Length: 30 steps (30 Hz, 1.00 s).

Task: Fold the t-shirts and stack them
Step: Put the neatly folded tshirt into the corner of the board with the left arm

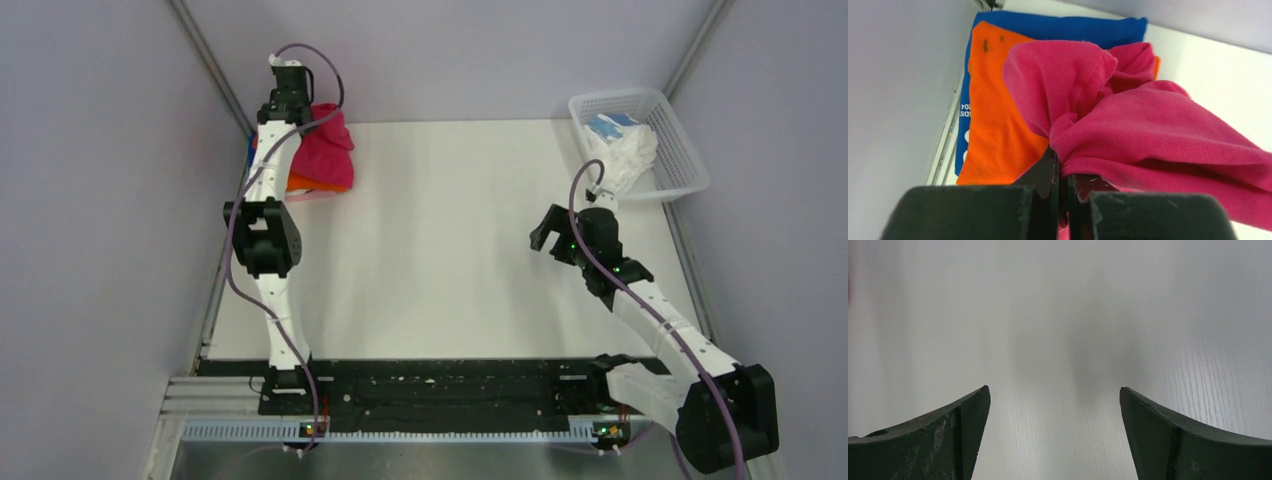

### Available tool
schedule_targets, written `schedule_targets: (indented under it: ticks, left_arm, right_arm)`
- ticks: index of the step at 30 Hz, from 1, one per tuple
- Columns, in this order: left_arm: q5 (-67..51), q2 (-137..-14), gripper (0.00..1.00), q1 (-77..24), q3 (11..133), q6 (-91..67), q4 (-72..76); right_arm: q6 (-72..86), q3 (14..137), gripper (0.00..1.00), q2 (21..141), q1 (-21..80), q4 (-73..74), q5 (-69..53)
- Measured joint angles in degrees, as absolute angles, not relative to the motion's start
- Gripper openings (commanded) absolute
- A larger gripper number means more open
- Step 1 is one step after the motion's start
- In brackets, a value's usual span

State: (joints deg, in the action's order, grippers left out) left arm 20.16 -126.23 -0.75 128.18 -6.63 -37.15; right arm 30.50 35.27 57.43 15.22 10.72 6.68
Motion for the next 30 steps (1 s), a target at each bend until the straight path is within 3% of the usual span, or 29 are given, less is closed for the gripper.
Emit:
schedule_targets:
  ticks: [1, 3, 7, 8, 12, 23, 30]
  left_arm:
    - [19.49, -127.17, 0.02, 0.12, 128.4, -6.98, -37.41]
    - [17.8, -129.45, 0.16, 2.2, 129.78, -7.6, -38.22]
    - [14.87, -133.8, 0.23, 6.61, 133.75, -9.72, -39.35]
    - [14.04, -134.58, 0.29, 7.86, 134.34, -10.7, -39.59]
    - [12.01, -136.18, 0.96, 11.92, 134.96, -14.48, -40.51]
    - [4.23, -135.55, 0.99, 15.4, 134.72, -23.11, -40.82]
    - [3.36, -124.27, 0.99, 11.79, 123.42, -24.08, -38.44]
  right_arm:
    - [30.5, 35.27, 0.99, 57.63, 15.22, 10.83, 6.83]
    - [30.5, 35.27, 0.99, 58.02, 15.22, 10.96, 7.18]
    - [30.5, 35.29, 0.99, 58.92, 15.22, 11.03, 7.92]
    - [30.5, 35.29, 0.99, 59.16, 15.22, 11.07, 8.08]
    - [30.5, 35.35, 0.99, 60.23, 15.22, 11.66, 8.73]
    - [30.5, 35.42, 0.99, 61.32, 15.22, 12.38, 9.47]
    - [30.5, 35.73, 0.99, 61.69, 15.22, 12.58, 9.58]
